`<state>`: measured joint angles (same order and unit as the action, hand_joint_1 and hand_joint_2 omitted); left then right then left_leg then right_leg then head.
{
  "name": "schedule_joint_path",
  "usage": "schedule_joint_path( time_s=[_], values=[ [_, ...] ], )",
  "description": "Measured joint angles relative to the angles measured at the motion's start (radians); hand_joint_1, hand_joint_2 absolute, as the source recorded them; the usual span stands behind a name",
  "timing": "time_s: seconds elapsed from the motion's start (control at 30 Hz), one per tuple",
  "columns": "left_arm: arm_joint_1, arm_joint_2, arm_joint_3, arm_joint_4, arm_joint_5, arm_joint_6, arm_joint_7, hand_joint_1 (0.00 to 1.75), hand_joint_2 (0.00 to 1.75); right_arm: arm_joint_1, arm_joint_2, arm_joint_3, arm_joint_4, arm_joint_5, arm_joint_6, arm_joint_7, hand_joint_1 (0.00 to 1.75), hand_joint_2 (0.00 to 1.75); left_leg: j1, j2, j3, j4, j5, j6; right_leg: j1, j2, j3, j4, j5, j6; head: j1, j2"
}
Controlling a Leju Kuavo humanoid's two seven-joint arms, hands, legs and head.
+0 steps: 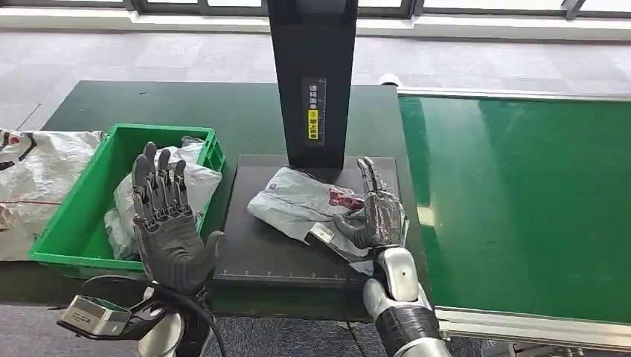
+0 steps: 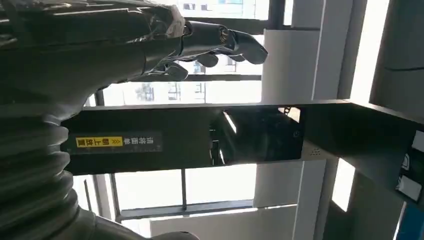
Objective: Moved the parcel from conveyor to table for the left to box.
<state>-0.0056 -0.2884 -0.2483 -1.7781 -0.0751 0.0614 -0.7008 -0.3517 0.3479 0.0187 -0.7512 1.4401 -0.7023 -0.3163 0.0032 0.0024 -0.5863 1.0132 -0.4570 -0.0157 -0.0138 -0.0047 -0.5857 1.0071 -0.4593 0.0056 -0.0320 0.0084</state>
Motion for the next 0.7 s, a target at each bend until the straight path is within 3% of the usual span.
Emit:
schedule_joint_path(
  time_s=[0.17,0.47,0.7],
  values=[
    [0.000,0.000,0.000,0.003,0.000,0.005,0.000,0.00,1.75,0.036,0.005,-0.005,-0.116,-0.038,0.000,-0.035,0.00,1.75,0.000,0.000,0.000,0.000,0.000,0.000,0.000,0.000,0.000,0.000,0.000,0.000,0.000,0.000],
    [0.003,0.001,0.000,0.047,-0.029,0.061,0.000,0.00,1.75,0.127,0.006,-0.003,-0.622,-0.239,-0.002,-0.175,0.00,1.75,0.000,-0.001,0.000,0.000,0.000,0.000,0.000,-0.001,0.000,0.000,0.000,0.000,0.000,0.000],
    [-0.017,0.002,0.000,0.121,-0.079,0.098,0.000,0.00,1.75,0.163,-0.002,-0.003,-0.854,-0.315,-0.001,-0.243,0.00,1.75,-0.001,0.000,0.001,0.001,0.000,0.001,-0.001,-0.001,0.000,0.000,0.000,0.000,0.000,0.000]
  ],
)
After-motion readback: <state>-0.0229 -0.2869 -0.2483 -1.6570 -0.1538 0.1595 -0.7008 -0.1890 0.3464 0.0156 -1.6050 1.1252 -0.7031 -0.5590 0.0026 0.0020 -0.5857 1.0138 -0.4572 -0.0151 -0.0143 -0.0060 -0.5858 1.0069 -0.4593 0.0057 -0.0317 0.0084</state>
